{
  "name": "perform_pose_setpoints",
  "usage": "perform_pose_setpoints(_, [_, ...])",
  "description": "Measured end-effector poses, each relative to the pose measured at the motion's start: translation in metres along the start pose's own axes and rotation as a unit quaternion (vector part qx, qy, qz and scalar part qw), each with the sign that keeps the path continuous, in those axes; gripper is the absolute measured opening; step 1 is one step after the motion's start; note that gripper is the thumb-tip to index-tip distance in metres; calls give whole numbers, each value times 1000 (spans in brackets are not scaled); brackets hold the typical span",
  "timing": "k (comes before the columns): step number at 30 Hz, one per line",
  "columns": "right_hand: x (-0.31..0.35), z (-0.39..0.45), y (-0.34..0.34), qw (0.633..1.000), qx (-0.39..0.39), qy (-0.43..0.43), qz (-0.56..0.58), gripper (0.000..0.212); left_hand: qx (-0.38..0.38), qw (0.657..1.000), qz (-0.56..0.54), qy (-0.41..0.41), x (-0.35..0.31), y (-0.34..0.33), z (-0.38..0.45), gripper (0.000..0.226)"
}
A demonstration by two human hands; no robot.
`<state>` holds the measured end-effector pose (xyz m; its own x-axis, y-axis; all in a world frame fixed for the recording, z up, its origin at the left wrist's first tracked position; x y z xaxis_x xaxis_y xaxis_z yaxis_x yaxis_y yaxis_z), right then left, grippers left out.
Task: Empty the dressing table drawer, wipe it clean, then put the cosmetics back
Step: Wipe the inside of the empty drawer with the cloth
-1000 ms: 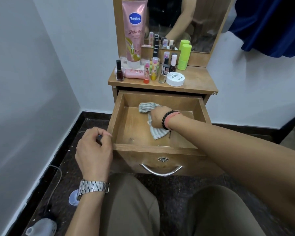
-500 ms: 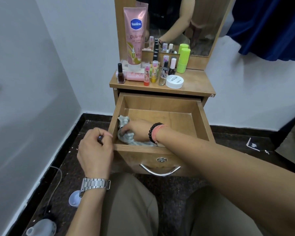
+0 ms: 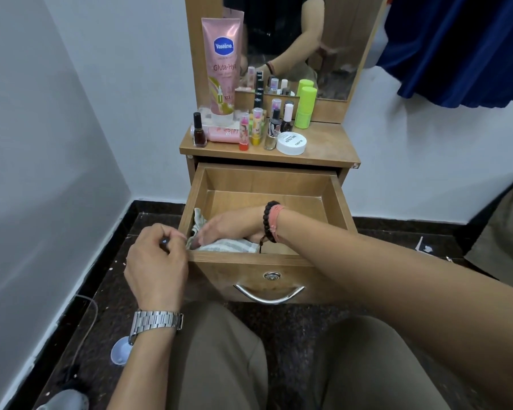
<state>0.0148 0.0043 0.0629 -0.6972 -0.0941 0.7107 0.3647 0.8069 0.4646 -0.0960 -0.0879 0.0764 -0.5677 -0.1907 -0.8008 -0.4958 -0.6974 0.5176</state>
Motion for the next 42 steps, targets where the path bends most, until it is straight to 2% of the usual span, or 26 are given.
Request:
perform_pose_setpoints(2, [5,2,-5,989,-41,17,-143,38,2,1000,2,0,0,0,0,15])
perform_pose_setpoints(4, [-7,-12,-8,970,-4,-8,-242,40,4,1000,6,-3,0,1,1,16])
perform_pose_setpoints(5, [-18,-22,-4,951,14,-46,-304,40,4,1000,6,-4,0,1,0,16])
perform_pose_setpoints(7, [-30,-45,15,900,-38,-113,-418,39,4,1000,3,-4,1,2,0,16])
perform_pose_setpoints(8, [-29,-55,21,909,-49,-130,-393,38,4,1000,2,-4,1,2,0,15])
perform_pose_setpoints(9, [-28,-54,22,948,-37,-113,-294,36,5,1000,1,-3,1,2,-1,15])
perform_pose_setpoints(10, [-28,-51,24,972,-32,-75,-222,34,5,1000,0,-2,1,2,-1,16])
perform_pose_setpoints(11, [-28,-50,34,977,-54,-63,-196,33,4,1000,-1,0,2,3,0,16])
perform_pose_setpoints(12, [-34,-53,53,970,-115,-62,-206,32,5,1000,-3,2,2,3,-1,17])
perform_pose_setpoints(13, [-42,-57,72,947,-191,-76,-248,31,6,1000,-5,3,1,2,-1,17])
perform_pose_setpoints(14, [-52,-64,91,908,-267,-96,-308,30,7,1000,-5,3,1,2,-1,18])
perform_pose_setpoints(15, [-63,-70,105,864,-314,-124,-375,28,6,1000,-7,4,0,2,-2,18])
perform_pose_setpoints(16, [-74,-76,109,841,-311,-152,-416,27,4,1000,-7,4,0,2,-2,18])
perform_pose_setpoints(19, [-112,-66,90,857,-188,-218,-426,27,4,1000,-7,4,1,2,0,18])
perform_pose_setpoints(21, [-124,-58,81,871,-191,-217,-397,33,8,1000,-9,3,2,0,1,18])
perform_pose_setpoints(25, [-123,-43,87,872,-197,-250,-373,58,9,1000,-6,-2,2,0,0,19])
perform_pose_setpoints(28, [-124,-33,91,877,-217,-257,-342,58,7,1000,-7,-5,2,1,0,19])
perform_pose_setpoints(30, [-116,-25,91,879,-246,-237,-331,49,3,1000,-4,0,3,0,0,19])
perform_pose_setpoints(32, [-95,-13,82,887,-255,-179,-341,40,1,1000,-5,1,4,-1,1,19])
perform_pose_setpoints(36, [-36,30,48,917,-227,-21,-327,48,5,1000,-9,-4,5,-2,1,16])
perform_pose_setpoints(39, [-13,59,39,909,-233,-12,-345,22,10,1000,-9,-9,5,-1,2,16])
perform_pose_setpoints(42, [-19,72,48,895,-230,-42,-380,28,12,1000,-15,-11,7,-1,4,17])
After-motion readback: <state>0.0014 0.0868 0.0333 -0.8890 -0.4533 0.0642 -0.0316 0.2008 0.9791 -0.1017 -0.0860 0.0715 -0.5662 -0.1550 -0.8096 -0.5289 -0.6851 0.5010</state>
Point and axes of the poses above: each hand's wrist, its own z-axis towards the middle knuckle, its own y-axis out of the back of the hand, x = y × z, the point moved 5 cm from there along z, towards the middle knuckle, and after that the axes turned 5 degrees about -x, right-handed, at the moved point
